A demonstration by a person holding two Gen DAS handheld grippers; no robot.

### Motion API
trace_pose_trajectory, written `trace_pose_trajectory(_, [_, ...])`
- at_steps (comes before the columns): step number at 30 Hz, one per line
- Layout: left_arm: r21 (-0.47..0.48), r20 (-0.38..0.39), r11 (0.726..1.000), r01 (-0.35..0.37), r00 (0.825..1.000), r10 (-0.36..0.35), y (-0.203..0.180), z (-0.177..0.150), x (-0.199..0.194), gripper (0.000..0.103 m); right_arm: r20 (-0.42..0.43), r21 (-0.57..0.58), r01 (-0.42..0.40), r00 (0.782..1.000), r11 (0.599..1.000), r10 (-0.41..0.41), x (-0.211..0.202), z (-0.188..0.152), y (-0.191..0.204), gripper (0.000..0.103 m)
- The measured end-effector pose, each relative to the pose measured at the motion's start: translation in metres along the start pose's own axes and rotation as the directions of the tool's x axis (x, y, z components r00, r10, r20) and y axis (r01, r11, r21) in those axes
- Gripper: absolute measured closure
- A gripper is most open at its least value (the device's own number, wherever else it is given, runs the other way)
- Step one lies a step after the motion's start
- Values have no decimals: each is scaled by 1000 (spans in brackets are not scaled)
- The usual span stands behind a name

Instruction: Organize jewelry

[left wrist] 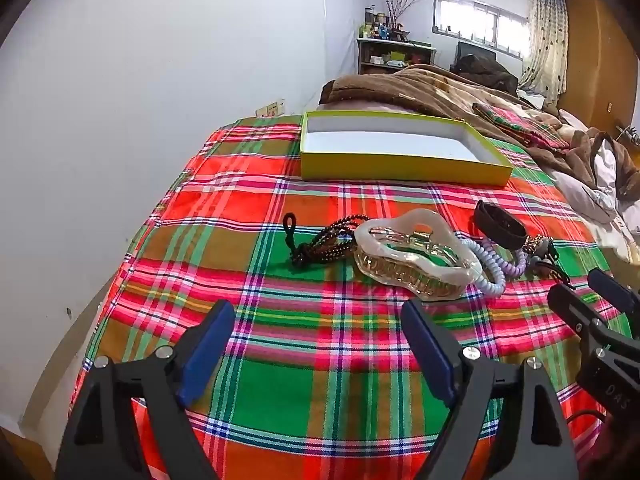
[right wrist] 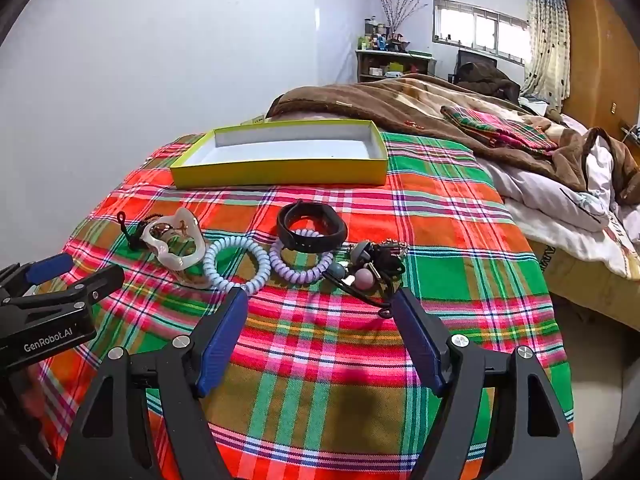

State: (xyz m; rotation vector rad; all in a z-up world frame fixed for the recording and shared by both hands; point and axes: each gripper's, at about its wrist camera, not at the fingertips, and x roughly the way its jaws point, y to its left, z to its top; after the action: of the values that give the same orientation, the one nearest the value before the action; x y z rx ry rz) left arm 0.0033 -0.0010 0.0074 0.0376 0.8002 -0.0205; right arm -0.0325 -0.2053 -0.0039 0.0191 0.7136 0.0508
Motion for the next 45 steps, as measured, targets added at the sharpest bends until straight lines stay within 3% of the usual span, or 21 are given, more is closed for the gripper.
trace_pose_trajectory(45, [-23,0,1000,-8,1000,8,8,1,-2,16,6,0,-3,1000,1000,3,-1,1,1,28])
